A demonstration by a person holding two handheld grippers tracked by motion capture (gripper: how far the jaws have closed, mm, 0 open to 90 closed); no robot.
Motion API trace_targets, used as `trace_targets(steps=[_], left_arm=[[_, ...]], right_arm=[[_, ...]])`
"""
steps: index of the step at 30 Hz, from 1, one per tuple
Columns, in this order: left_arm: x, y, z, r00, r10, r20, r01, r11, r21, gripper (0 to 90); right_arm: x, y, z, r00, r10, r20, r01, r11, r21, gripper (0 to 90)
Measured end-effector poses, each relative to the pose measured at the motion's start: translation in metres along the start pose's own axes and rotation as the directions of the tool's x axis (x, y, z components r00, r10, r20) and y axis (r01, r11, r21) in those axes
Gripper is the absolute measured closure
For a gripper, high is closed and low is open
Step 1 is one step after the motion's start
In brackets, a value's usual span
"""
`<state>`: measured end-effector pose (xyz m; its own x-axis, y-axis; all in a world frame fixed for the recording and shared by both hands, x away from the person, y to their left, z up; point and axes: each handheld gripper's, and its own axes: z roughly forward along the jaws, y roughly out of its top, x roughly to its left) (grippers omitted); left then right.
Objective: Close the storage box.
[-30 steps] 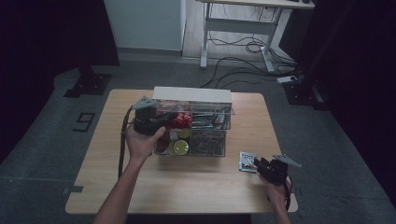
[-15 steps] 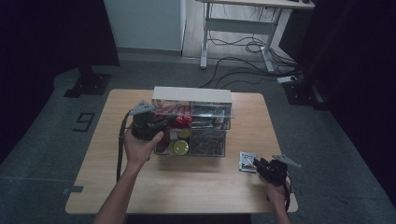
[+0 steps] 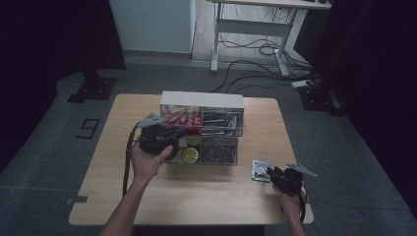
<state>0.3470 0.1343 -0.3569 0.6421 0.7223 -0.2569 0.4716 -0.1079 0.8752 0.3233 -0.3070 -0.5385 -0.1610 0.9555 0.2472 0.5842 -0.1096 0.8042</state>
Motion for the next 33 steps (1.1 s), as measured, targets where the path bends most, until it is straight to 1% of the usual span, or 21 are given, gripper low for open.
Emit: trace_targets(steps=[8, 10, 13, 15, 16, 17, 18, 19, 20, 21, 22, 23, 25, 26, 28, 29, 30, 32, 33], left_arm=[[0.000, -0.004, 0.004, 1.0000, -0.003, 0.007, 0.003, 1.0000, 0.000, 89.5], [-0.001, -0.005, 0.005, 0.9999, -0.003, 0.010, 0.003, 1.0000, 0.001, 89.4], [-0.001, -0.006, 0.005, 0.9999, 0.000, 0.014, 0.000, 1.0000, -0.004, 87.7], [-0.001, -0.008, 0.004, 0.9998, 0.003, 0.022, -0.002, 0.9999, -0.013, 84.5], [-0.001, -0.010, 0.004, 0.9996, 0.008, 0.026, -0.007, 0.9998, -0.019, 84.5], [-0.001, -0.011, 0.004, 0.9995, 0.013, 0.030, -0.012, 0.9997, -0.020, 81.5], [0.000, -0.015, 0.003, 0.9993, 0.033, 0.018, -0.032, 0.9992, -0.023, 76.3], [0.000, -0.015, 0.003, 0.9993, 0.033, 0.018, -0.032, 0.9992, -0.023, 74.3], [0.001, -0.019, 0.000, 0.9992, 0.038, 0.010, -0.037, 0.9985, -0.040, 72.0], [0.001, -0.019, 0.000, 0.9992, 0.038, 0.010, -0.037, 0.9985, -0.040, 69.9], [0.002, -0.021, -0.002, 0.9991, 0.042, 0.008, -0.042, 0.9981, -0.046, 69.9], [0.002, -0.026, -0.005, 0.9988, 0.050, 0.004, -0.049, 0.9970, -0.059, 66.2], [0.002, -0.028, -0.007, 0.9984, 0.056, 0.003, -0.056, 0.9965, -0.062, 63.5], [0.002, -0.034, -0.011, 0.9979, 0.065, 0.000, -0.065, 0.9954, -0.071, 62.0], [0.003, -0.039, -0.013, 0.9975, 0.070, -0.010, -0.071, 0.9945, -0.077, 59.9], [0.003, -0.039, -0.013, 0.9975, 0.070, -0.010, -0.071, 0.9945, -0.077, 59.0], [0.003, -0.044, -0.015, 0.9967, 0.078, -0.022, -0.079, 0.9937, -0.079, 57.8], [0.003, -0.049, -0.016, 0.9963, 0.082, -0.026, -0.084, 0.9939, -0.072, 55.9], [0.003, -0.049, -0.016, 0.9963, 0.082, -0.026, -0.084, 0.9939, -0.072, 54.9]], right_arm=[[-0.001, -0.001, 0.000, 1.0000, 0.001, 0.001, -0.001, 1.000, 0.005, 61.9], [-0.001, -0.001, 0.000, 1.0000, 0.003, -0.003, -0.003, 1.000, -0.001, 61.8], [-0.001, -0.001, 0.000, 1.0000, 0.003, -0.009, -0.003, 1.000, -0.003, 60.8], [-0.001, -0.001, 0.000, 1.0000, 0.001, -0.010, -0.001, 1.000, -0.005, 60.3], [-0.001, -0.001, 0.000, 0.9999, 0.000, -0.011, 0.000, 1.000, -0.005, 60.0], [-0.001, -0.001, -0.001, 0.9999, 0.001, -0.015, -0.002, 1.000, -0.008, 59.5], [-0.001, -0.001, -0.001, 0.9996, 0.003, -0.029, -0.004, 1.000, -0.017, 58.4], [-0.001, -0.001, -0.001, 0.9996, 0.003, -0.029, -0.004, 1.000, -0.017, 58.4], [-0.001, -0.001, -0.001, 0.9991, 0.001, -0.042, -0.002, 1.000, -0.022, 57.2], [-0.001, -0.001, -0.001, 0.9991, 0.001, -0.042, -0.002, 1.000, -0.022, 57.2], [-0.001, -0.001, -0.001, 0.9989, 0.000, -0.048, -0.001, 1.000, -0.023, 56.8], [0.000, -0.001, -0.001, 0.9982, -0.005, -0.059, 0.004, 1.000, -0.024, 55.9], [0.000, -0.001, -0.001, 0.9980, -0.008, -0.062, 0.007, 1.000, -0.025, 55.4], [0.000, 0.000, -0.001, 0.9974, -0.017, -0.070, 0.015, 0.999, -0.029, 54.8], [0.000, 0.000, -0.002, 0.9972, -0.020, -0.072, 0.017, 0.999, -0.034, 54.3], [0.000, 0.000, -0.002, 0.9972, -0.020, -0.072, 0.017, 0.999, -0.034, 54.3], [0.000, -0.001, -0.003, 0.9967, -0.029, -0.076, 0.026, 0.999, -0.039, 53.8], [0.001, -0.001, -0.003, 0.9961, -0.040, -0.078, 0.036, 0.998, -0.043, 53.4], [0.001, -0.001, -0.003, 0.9958, -0.045, -0.080, 0.041, 0.998, -0.044, 53.3]])
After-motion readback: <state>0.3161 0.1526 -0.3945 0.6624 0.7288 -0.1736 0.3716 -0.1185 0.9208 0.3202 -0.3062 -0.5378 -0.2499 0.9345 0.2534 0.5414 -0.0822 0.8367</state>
